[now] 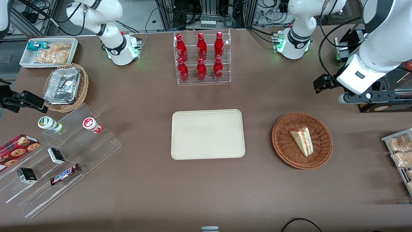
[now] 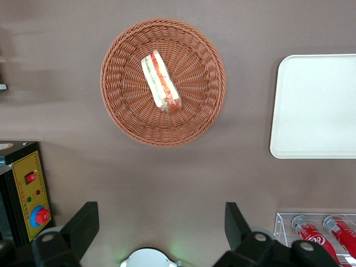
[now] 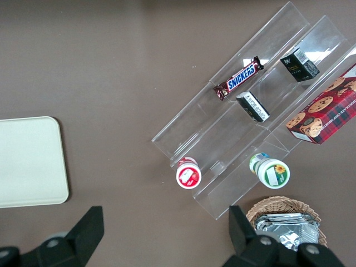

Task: Place sandwich from basket to tray
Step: 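Move the left gripper over the sandwich in the wicker basket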

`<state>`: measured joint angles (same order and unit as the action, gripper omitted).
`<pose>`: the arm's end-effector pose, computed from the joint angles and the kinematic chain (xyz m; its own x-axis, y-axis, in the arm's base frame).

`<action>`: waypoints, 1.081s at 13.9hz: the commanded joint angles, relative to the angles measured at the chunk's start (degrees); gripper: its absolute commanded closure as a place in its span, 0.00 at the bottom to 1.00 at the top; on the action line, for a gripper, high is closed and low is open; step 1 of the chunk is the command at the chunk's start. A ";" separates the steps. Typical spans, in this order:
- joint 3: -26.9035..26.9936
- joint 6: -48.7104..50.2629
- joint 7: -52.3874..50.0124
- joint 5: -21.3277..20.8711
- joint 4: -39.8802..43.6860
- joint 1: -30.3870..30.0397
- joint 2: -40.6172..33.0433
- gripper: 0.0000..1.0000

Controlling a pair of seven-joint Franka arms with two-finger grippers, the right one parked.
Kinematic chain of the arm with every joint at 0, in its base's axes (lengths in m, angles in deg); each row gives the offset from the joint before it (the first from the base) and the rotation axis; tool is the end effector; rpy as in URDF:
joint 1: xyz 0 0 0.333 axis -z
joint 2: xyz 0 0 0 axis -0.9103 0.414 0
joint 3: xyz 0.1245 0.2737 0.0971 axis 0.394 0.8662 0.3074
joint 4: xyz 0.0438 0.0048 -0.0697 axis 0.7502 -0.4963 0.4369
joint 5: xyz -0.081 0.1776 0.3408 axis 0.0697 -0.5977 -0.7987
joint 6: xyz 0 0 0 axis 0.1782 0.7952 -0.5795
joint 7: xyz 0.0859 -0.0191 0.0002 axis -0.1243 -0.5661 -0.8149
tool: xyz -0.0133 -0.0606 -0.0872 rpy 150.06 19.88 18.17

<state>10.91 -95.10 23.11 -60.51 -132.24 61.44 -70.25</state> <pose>0.5396 -0.1123 0.6017 0.9920 0.0154 -0.1253 0.0098 -0.9989 -0.0456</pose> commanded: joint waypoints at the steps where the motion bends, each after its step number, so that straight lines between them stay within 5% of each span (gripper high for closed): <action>1: -0.10 0.54 0.61 -1.01 0.67 0.05 0.35 0.00; 10: 5.51 -4.36 -1.66 -1.36 -0.20 -0.56 12.73 0.00; 15: 7.72 -23.84 -22.01 -1.19 -14.24 -0.39 14.23 0.00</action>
<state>18.81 -111.86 9.88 -60.94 -140.07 60.67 -54.51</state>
